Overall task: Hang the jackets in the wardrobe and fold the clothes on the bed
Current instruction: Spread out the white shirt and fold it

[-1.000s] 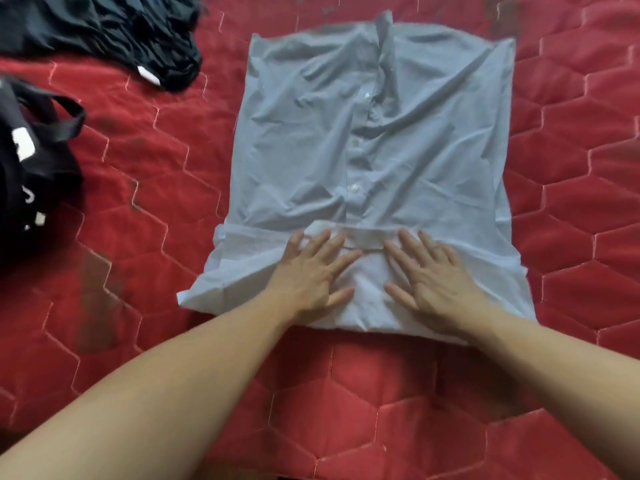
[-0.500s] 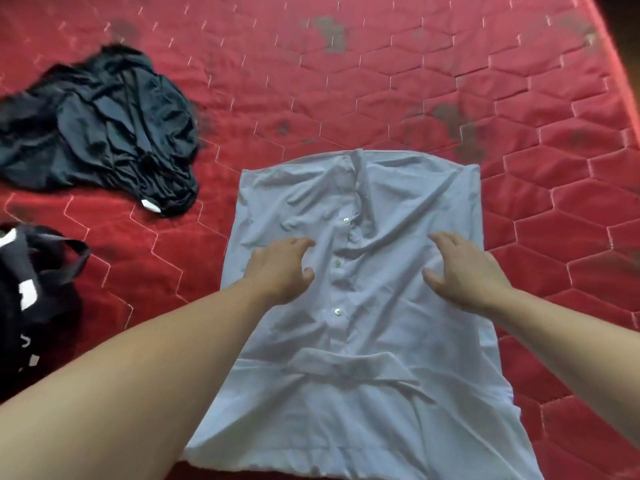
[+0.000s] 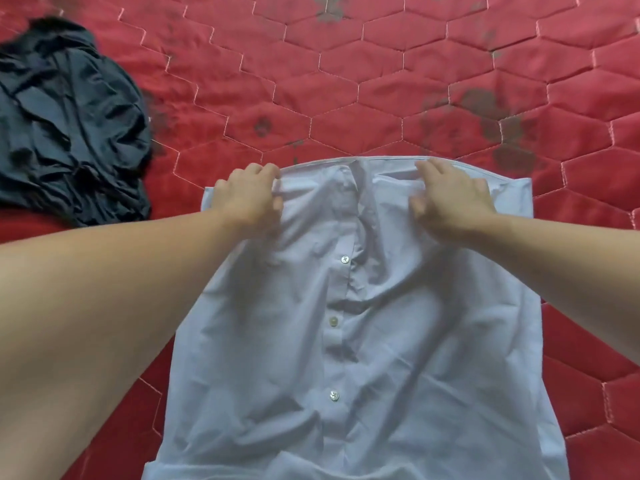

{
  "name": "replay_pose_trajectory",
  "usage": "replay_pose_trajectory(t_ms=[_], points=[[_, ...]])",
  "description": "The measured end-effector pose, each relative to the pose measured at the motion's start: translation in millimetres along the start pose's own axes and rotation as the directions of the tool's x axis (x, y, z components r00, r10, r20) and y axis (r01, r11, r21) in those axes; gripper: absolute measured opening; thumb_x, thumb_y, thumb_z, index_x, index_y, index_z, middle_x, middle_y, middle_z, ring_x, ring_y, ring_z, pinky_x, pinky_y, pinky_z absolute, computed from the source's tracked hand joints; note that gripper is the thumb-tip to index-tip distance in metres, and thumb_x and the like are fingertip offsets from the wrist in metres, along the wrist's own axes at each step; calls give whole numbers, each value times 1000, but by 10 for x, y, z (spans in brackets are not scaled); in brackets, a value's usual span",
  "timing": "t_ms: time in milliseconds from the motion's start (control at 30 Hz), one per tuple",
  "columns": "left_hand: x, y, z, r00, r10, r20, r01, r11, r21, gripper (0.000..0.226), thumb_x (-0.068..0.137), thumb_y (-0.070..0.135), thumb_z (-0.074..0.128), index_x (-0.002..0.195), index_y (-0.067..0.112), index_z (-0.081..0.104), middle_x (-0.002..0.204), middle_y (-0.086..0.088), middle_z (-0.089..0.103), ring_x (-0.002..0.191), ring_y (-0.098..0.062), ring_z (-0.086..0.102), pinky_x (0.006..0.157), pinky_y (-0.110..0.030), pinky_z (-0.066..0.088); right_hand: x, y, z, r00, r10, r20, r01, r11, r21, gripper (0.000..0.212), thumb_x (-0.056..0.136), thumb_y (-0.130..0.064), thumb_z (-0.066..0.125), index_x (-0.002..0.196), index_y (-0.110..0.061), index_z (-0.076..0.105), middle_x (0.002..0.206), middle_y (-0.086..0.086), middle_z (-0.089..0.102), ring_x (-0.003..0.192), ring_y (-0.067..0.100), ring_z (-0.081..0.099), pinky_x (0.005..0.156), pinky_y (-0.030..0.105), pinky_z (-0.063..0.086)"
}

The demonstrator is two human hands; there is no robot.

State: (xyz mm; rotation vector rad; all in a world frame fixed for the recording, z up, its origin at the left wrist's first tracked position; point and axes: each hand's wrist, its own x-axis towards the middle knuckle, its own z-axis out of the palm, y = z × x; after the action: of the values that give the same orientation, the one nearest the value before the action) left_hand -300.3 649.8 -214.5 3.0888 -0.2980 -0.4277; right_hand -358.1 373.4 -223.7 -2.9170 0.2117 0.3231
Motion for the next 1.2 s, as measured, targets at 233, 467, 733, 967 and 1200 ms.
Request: replay_pose_trajectory(t_ms=[233, 467, 733, 967, 1200], points=[[275, -251, -65, 998, -45, -50, 35, 983, -181, 16, 92, 26, 51, 103, 23, 63, 110, -7, 67, 103, -34, 58, 85, -38, 45, 275, 29, -37, 983, -175, -62, 178, 983, 43, 17, 89, -21, 56, 102, -17, 67, 101, 14, 66, 93, 37, 59, 71, 36, 40], [354, -267, 15, 991, -118, -69, 100, 969, -224, 22, 90, 23, 46, 109, 20, 58, 116, -9, 54, 111, -33, 50, 91, -43, 40, 419, 101, -112, 993, -70, -100, 77, 994, 74, 16, 90, -21, 55, 99, -13, 66, 100, 12, 56, 99, 37, 54, 85, 44, 45], [433, -117, -45, 991, 21, 134, 19, 958, -285, 43, 76, 32, 66, 115, 24, 50, 108, 2, 50, 95, -21, 47, 85, -35, 43, 587, 3, -167, 990, 40, 138, -43, 999, 17, 41, 75, -39, 65, 108, -22, 49, 94, 1, 54, 87, 26, 46, 83, 39, 27], [263, -126, -250, 991, 136, 1, -131, 954, -270, 8, 82, 21, 63, 88, 18, 58, 89, -2, 57, 88, -28, 52, 73, -35, 44, 350, -45, -407, 988, -151, 36, 150, 989, 15, 17, 81, -27, 60, 75, -13, 54, 82, 11, 58, 76, 33, 48, 69, 39, 42], [-284, -219, -440, 988, 152, -6, -145, 929, -340, 23, 80, 25, 70, 98, 27, 56, 89, 2, 59, 82, -25, 57, 73, -37, 51, -241, 58, -629, 895, -403, -191, 362, 907, -214, 16, 89, -29, 58, 95, -15, 56, 92, 16, 64, 78, 40, 57, 61, 36, 34]])
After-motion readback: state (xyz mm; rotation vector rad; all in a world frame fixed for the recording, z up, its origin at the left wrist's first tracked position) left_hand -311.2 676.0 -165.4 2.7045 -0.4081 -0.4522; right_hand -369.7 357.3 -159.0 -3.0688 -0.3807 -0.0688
